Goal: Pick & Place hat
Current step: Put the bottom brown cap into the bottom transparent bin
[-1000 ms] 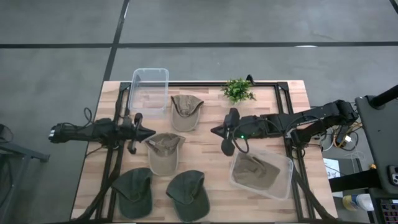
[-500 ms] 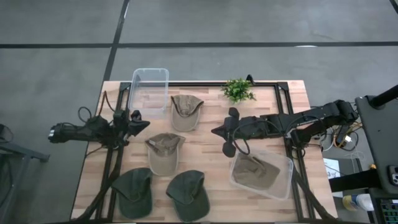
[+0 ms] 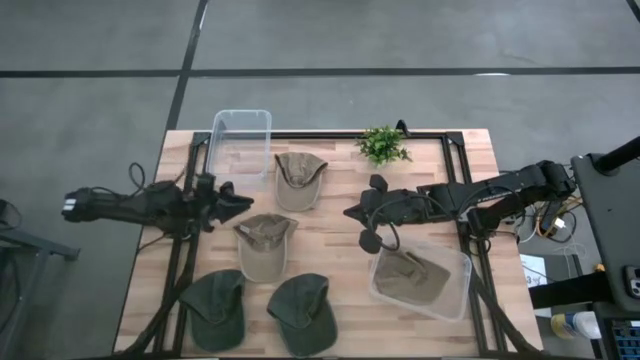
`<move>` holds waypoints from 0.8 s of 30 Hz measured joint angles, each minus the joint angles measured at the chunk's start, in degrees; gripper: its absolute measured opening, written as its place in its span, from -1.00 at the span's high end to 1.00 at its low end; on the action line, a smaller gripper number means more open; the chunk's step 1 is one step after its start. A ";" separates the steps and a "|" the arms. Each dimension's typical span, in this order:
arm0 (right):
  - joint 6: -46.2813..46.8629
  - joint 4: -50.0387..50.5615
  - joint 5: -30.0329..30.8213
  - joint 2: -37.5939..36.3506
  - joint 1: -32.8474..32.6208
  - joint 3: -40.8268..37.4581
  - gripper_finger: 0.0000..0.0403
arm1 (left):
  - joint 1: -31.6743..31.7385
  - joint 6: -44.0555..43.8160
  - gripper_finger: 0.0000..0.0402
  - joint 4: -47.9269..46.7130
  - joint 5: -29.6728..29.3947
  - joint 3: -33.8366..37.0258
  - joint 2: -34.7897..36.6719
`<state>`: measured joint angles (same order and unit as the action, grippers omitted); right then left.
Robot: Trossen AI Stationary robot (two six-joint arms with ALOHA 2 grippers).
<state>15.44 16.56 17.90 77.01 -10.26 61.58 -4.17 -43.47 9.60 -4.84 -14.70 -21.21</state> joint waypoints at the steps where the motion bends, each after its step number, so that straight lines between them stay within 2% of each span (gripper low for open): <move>1: 0.01 0.01 -0.10 0.00 0.00 0.00 0.96 | -0.02 -1.36 0.28 -1.27 0.72 -0.60 -1.27; 9: -0.02 0.06 -0.22 0.00 0.00 0.00 0.96 | -1.31 -12.17 0.28 -12.16 5.78 -4.71 -10.26; 14: -0.02 1.89 -0.40 -0.02 0.00 0.00 0.96 | -3.24 -18.69 0.28 -20.72 6.88 -7.48 -13.88; 17: -0.02 3.19 -0.38 -0.02 0.00 0.00 0.96 | -4.05 -22.11 0.28 -24.95 7.46 -11.48 -15.03; 24: -0.05 4.42 -0.38 -0.02 0.00 -0.11 0.96 | -4.54 -27.48 0.28 -50.93 8.07 -21.64 -17.56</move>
<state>15.39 20.97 17.52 76.99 -10.26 61.47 -8.71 -70.95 -41.34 3.23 -36.34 -38.78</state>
